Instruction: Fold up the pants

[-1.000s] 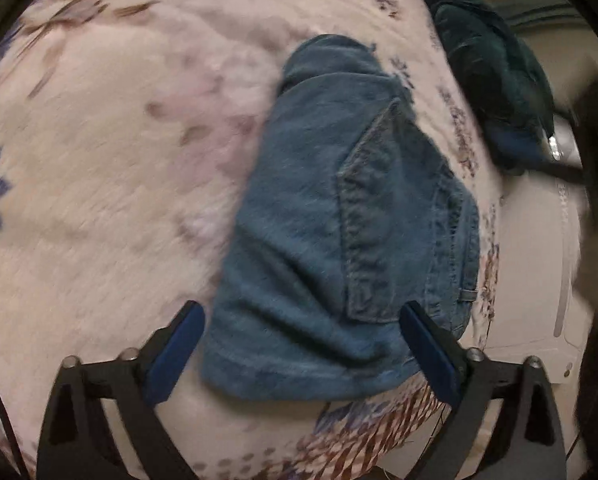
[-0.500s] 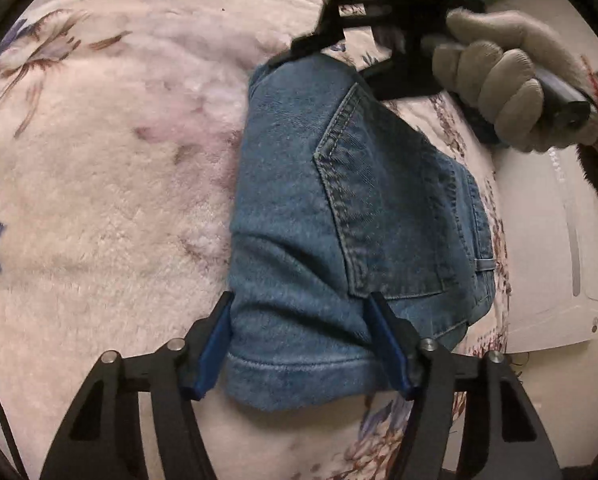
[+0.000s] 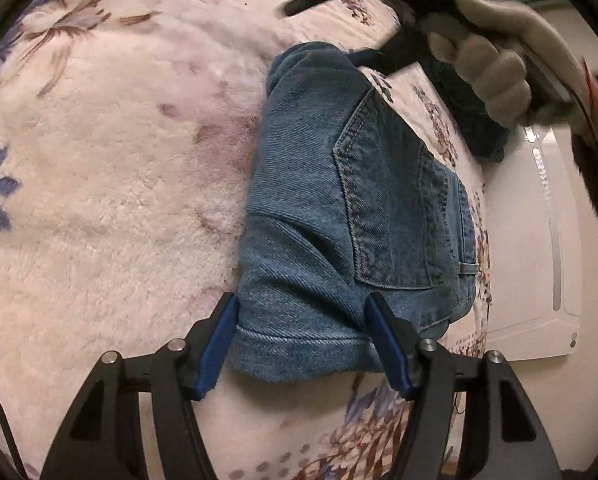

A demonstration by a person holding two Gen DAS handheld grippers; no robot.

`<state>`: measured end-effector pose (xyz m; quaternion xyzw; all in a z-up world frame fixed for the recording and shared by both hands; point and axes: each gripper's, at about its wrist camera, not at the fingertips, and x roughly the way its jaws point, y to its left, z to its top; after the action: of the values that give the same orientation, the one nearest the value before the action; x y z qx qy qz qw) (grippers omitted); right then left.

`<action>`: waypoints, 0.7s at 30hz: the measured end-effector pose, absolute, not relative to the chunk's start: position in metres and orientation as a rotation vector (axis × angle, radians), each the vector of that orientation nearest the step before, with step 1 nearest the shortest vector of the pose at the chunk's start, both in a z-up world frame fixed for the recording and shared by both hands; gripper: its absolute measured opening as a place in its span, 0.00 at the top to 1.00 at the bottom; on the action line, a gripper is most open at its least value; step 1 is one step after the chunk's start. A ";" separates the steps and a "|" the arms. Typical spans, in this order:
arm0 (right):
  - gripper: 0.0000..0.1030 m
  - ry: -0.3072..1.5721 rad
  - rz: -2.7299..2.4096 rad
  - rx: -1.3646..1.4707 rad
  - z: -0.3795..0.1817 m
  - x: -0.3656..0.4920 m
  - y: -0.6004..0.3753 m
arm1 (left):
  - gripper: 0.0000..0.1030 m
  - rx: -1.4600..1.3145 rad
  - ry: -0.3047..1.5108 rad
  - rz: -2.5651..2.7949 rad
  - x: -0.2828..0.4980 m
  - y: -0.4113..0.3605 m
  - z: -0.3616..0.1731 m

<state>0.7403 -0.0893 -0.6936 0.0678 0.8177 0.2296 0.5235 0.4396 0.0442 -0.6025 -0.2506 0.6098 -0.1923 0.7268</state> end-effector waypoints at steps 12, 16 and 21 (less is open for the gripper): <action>0.82 2.039 0.335 0.259 -0.681 0.758 -0.119 | 0.41 -0.422 1.242 -0.542 0.428 -0.014 -0.571; 0.82 2.041 0.255 0.520 -0.687 0.747 -0.165 | 0.41 -0.425 1.247 -0.555 0.429 -0.014 -0.571; 0.56 2.028 0.417 0.256 -0.675 0.742 -0.110 | 0.41 -0.486 1.263 -0.527 0.429 -0.003 -0.578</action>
<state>0.7420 -0.1101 -0.6748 0.1059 0.8400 0.1726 0.5034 0.4290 -0.0034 -0.5785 -0.2224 0.5774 -0.2410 0.7477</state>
